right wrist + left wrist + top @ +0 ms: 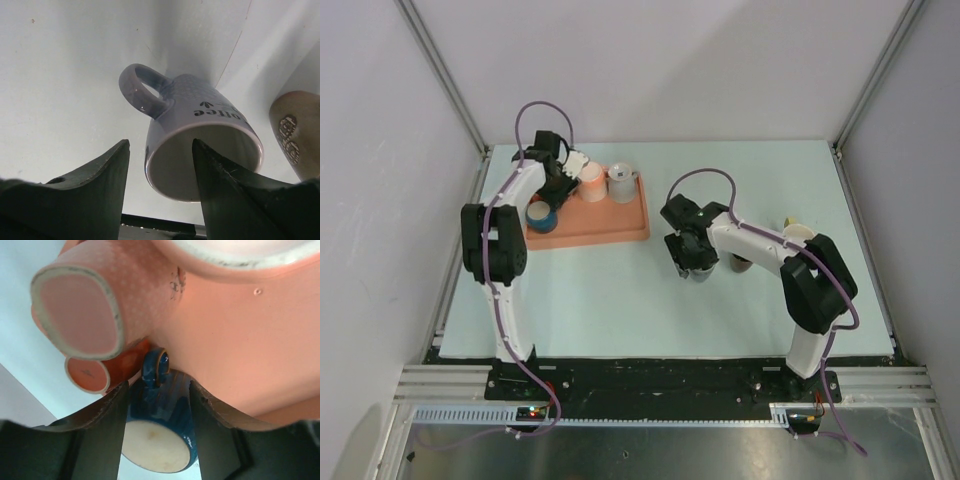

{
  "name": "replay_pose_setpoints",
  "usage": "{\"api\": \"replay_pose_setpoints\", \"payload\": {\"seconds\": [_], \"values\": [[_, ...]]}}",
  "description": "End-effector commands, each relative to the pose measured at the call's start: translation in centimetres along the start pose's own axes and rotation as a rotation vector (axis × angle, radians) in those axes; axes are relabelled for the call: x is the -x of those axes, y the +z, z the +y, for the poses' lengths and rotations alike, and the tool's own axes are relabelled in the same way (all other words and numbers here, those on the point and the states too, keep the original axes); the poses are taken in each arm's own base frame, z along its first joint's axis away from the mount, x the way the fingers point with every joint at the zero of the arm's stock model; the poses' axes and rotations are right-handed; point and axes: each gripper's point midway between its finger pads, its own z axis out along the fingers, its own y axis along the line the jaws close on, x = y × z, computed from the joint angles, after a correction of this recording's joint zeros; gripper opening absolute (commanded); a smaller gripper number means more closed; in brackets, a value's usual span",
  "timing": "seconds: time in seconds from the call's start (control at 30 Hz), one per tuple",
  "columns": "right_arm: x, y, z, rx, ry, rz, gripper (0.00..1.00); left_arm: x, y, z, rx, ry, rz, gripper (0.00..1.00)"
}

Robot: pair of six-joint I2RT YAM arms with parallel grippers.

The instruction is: Turn the mug right side up

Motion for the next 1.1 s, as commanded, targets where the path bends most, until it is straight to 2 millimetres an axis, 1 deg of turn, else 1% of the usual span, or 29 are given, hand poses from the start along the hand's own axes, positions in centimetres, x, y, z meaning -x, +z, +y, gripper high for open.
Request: {"api": "replay_pose_setpoints", "payload": {"seconds": [0.0, 0.1, 0.17, 0.27, 0.33, 0.43, 0.53, 0.6, 0.67, 0.73, 0.8, 0.83, 0.87, 0.93, 1.0, 1.03, 1.07], "values": [[0.7, -1.8, -0.8, -0.025, 0.014, -0.054, 0.59, 0.4, -0.2, -0.5, -0.004, 0.038, -0.008, 0.55], [0.7, -1.9, -1.1, -0.033, 0.014, -0.053, 0.59, -0.5, -0.6, -2.5, -0.057, 0.094, -0.004, 0.55], [0.7, -2.0, -1.3, -0.034, 0.017, -0.056, 0.59, -0.8, -1.0, -4.0, -0.102, 0.130, -0.019, 0.54], [0.9, -2.1, -1.4, -0.031, 0.020, -0.061, 0.59, -0.9, -1.7, -5.4, -0.155, 0.166, -0.043, 0.53], [0.9, -2.2, -1.5, -0.032, 0.020, -0.061, 0.59, -0.7, -2.3, -5.8, -0.180, 0.190, -0.063, 0.53], [0.9, -2.3, -1.8, -0.038, 0.021, -0.062, 0.59, -0.4, -2.8, -5.6, -0.178, 0.227, -0.076, 0.53], [1.0, -2.3, -2.0, -0.042, 0.020, -0.064, 0.60, 0.2, -2.6, -3.9, -0.110, 0.227, -0.053, 0.53], [0.9, -2.3, -2.0, -0.043, 0.018, -0.062, 0.60, 0.3, -2.3, -2.9, -0.071, 0.256, -0.029, 0.52], [0.9, -2.4, -2.0, -0.045, 0.018, -0.062, 0.61, -0.2, -2.1, -2.4, -0.055, 0.304, -0.005, 0.52], [0.9, -2.4, -2.1, -0.048, 0.019, -0.061, 0.63, -0.9, -2.1, -2.5, -0.061, 0.359, 0.015, 0.53], [0.9, -2.4, -2.1, -0.049, 0.017, -0.063, 0.64, -1.9, -1.9, -3.0, -0.078, 0.419, 0.039, 0.53], [0.9, -2.5, -2.1, -0.049, 0.017, -0.065, 0.64, -2.5, -1.7, -3.3, -0.088, 0.439, 0.056, 0.52], [0.9, -2.5, -2.2, -0.049, 0.017, -0.065, 0.64, -2.9, -1.5, -3.5, -0.092, 0.450, 0.070, 0.50], [1.0, -2.6, -2.1, -0.046, 0.017, -0.069, 0.65, -3.4, -1.0, -3.7, -0.098, 0.451, 0.088, 0.36], [1.1, -2.9, -2.0, -0.036, 0.015, -0.075, 0.67, -3.4, -0.8, -3.7, -0.098, 0.437, 0.091, 0.12], [1.2, -3.1, -1.9, -0.030, 0.012, -0.083, 0.68, -3.2, -0.9, -3.8, -0.098, 0.429, 0.085, 0.06], [1.2, -3.3, -1.8, -0.024, 0.007, -0.088, 0.68, -3.0, -1.0, -3.7, -0.097, 0.422, 0.077, 0.03]]}}
